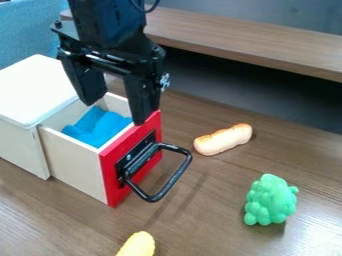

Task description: Closes the draw

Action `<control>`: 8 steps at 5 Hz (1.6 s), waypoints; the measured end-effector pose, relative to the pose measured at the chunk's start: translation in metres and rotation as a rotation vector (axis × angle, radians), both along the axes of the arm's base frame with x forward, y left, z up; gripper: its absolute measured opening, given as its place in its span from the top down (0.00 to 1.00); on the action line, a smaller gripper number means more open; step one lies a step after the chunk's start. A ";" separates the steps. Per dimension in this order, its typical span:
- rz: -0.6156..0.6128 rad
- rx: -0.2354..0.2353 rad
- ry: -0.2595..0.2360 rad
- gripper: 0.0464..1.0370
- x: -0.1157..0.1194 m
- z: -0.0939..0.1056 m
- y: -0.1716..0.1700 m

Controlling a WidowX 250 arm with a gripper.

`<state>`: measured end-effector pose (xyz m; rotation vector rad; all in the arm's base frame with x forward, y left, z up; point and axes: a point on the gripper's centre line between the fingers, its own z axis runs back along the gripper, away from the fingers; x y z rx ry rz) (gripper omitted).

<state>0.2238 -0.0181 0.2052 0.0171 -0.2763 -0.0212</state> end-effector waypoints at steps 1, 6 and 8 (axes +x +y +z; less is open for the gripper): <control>0.000 -0.001 0.019 0.04 0.000 -0.005 0.000; 0.006 -0.050 0.104 0.04 0.061 -0.075 0.007; 0.016 -0.059 0.114 0.04 0.075 -0.101 0.009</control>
